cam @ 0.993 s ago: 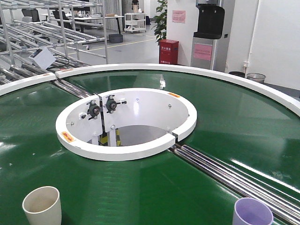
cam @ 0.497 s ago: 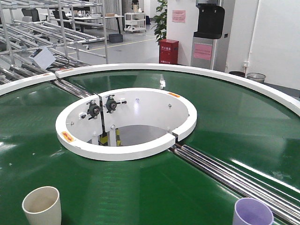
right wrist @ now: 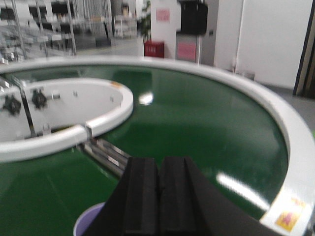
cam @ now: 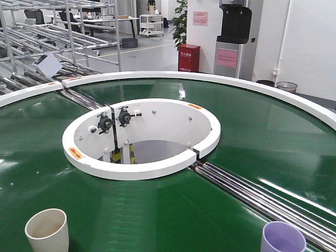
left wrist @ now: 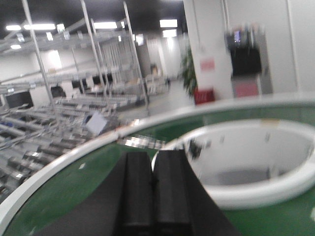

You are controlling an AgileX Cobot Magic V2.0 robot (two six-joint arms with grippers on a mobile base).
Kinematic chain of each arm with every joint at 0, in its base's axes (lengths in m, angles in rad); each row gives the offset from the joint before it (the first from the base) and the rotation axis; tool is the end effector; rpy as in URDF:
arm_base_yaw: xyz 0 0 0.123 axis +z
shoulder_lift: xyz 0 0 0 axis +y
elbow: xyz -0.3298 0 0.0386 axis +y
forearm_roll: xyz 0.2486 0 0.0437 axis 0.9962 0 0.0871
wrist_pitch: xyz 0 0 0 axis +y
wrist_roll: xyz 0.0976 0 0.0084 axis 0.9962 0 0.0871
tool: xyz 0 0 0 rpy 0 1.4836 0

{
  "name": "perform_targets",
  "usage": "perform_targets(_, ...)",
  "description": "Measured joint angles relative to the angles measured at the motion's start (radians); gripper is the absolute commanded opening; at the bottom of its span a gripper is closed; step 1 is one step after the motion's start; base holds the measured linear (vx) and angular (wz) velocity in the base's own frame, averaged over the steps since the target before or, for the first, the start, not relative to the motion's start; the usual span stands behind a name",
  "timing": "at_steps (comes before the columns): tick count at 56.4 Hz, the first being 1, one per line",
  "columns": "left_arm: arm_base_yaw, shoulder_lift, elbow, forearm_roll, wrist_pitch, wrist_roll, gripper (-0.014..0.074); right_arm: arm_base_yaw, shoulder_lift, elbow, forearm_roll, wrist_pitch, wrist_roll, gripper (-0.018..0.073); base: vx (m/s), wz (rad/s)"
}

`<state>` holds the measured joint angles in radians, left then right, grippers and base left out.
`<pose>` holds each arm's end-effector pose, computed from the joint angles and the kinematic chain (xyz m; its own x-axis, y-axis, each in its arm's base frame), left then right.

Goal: Grab cup from conveyor and place in blue bin

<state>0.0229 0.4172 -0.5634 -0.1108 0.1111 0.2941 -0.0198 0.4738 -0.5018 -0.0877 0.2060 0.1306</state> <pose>0.0510 0.0000 0.3833 0.1186 0.1857 -0.9754 -0.0330 0.9826 0.1830 0.0689 -0.0031 0.3495 -0.0881 0.0465 -0.9950 0.0416 0.9982 0.0429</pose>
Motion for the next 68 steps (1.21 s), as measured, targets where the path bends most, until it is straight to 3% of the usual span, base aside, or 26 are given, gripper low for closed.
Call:
perform_targets(5,0.0,0.085,0.0,0.0,0.011,0.098,0.0135,0.0,0.075,0.0,0.0,0.005,0.0,0.0083,0.0,0.0)
perform_targets(11,0.0,0.165,0.0,0.0,0.018,0.143,0.0244,0.0,0.151,0.0,0.0,0.006,0.0,0.0184,0.0,0.0)
perform_targets(19,0.0,0.259,0.0,0.0,0.024,0.15,0.0358,0.0,0.23,0.0,0.0,0.006,0.0,0.0358,0.0,0.0)
perform_targets(28,0.0,0.385,0.0,0.0,0.025,0.108,0.0368,0.0,0.302,0.0,0.0,0.006,0.0,0.0484,0.0,0.0)
perform_targets(35,0.0,0.516,-0.036,0.0,0.084,0.023,0.0362,0.0,0.338,0.0,0.0,0.005,0.0,0.0501,0.0,0.0)
perform_targets(42,0.0,0.675,-0.168,0.0,0.253,-0.034,0.0364,0.0,0.36,0.0,0.0,0.004,0.0,0.0501,0.0,0.0)
perform_targets(50,0.0,0.843,-0.357,0.0,0.424,-0.048,0.0398,0.0,0.363,0.0,0.0,0.002,0.0,0.0501,0.0,0.0)
perform_targets(68,0.0,1.138,-0.687,-0.03,0.657,-0.05,0.0425,0.0,0.363,0.0,0.0,-0.001,0.0,0.0501,0.0,0.0)
